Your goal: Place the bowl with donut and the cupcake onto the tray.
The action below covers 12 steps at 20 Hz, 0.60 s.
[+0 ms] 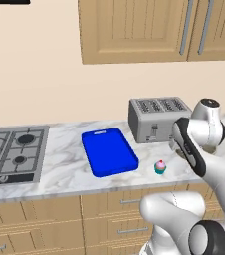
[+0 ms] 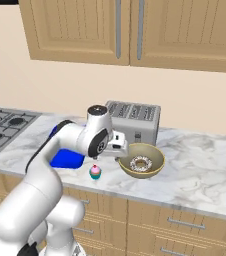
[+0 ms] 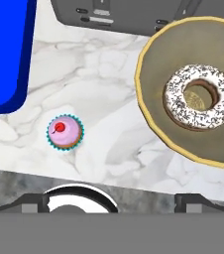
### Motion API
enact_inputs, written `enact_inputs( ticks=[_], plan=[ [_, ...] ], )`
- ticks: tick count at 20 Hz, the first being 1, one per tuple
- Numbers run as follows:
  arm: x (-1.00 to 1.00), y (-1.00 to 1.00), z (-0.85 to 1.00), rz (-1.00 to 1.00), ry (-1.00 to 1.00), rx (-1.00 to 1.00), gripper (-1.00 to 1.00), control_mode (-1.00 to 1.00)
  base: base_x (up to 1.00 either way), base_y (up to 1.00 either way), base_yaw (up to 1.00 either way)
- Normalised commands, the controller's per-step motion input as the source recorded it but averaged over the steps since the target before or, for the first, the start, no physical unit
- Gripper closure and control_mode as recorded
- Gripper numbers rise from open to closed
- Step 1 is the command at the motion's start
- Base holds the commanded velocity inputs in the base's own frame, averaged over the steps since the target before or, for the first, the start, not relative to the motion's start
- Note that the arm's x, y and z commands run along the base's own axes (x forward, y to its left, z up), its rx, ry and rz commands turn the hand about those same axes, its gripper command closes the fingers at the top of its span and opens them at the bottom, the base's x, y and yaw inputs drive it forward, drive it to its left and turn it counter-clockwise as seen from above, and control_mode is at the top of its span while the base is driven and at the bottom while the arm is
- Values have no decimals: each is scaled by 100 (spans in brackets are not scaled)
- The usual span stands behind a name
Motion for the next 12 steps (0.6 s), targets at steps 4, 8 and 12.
enact_inputs(
  ticks=[4,8,12],
  plan=[
    [10,-16,-39,3,0,-2,-100,-100,0,0,0],
    [21,-18,-32,0,0,-8,-100,-100,0,0,0],
    [23,-20,-24,0,0,-3,-100,-100,0,0,0]
  ],
)
